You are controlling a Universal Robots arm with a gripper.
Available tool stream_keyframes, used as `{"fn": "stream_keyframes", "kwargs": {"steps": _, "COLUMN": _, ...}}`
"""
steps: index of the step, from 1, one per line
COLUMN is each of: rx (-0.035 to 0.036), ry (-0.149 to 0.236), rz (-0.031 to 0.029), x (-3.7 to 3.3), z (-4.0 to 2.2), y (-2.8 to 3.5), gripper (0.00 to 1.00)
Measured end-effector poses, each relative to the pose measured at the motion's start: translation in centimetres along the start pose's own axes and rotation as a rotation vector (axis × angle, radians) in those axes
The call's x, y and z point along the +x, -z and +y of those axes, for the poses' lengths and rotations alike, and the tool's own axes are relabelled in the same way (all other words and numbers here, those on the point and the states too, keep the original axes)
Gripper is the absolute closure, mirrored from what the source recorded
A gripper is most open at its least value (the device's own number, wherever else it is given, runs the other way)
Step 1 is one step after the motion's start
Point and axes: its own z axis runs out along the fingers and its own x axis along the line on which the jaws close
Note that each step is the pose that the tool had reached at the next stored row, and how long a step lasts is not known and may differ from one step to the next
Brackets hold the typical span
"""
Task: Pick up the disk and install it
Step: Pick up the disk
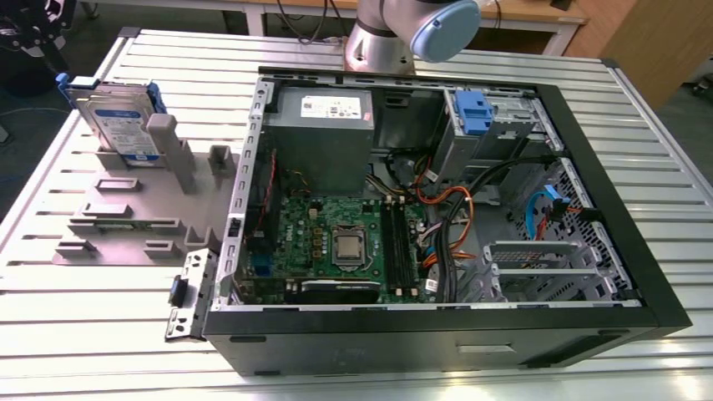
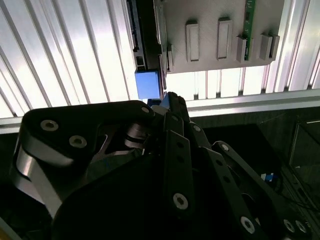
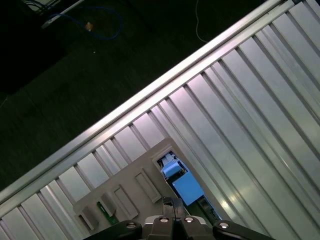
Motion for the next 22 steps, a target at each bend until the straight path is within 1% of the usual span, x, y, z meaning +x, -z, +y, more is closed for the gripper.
{"fn": "stream_keyframes", "kwargs": {"steps": 4, "rx": -0.0002, "ry": 0.007, "rz": 0.0003, "x": 0.0, "z": 0.0, "y": 0.0, "gripper": 0.89}}
{"fn": "stream_keyframes", "kwargs": {"steps": 8, "rx": -0.0005, "ry": 0.023, "rz": 0.001, "x": 0.0, "z": 0.0, "y": 0.0, "gripper": 0.89}}
{"fn": "stream_keyframes", "kwargs": {"steps": 14, "rx": -0.0012, "ry": 0.056, "rz": 0.0027, "x": 0.0, "z": 0.0, "y": 0.0, "gripper": 0.89}}
{"fn": "stream_keyframes", "kwargs": {"steps": 20, "rx": -0.0023, "ry": 0.109, "rz": 0.0051, "x": 0.0, "z": 0.0, "y": 0.0, "gripper": 0.89}}
{"fn": "stream_keyframes", "kwargs": {"steps": 22, "rx": -0.0024, "ry": 0.113, "rz": 0.0053, "x": 0.0, "z": 0.0, "y": 0.0, "gripper": 0.89}}
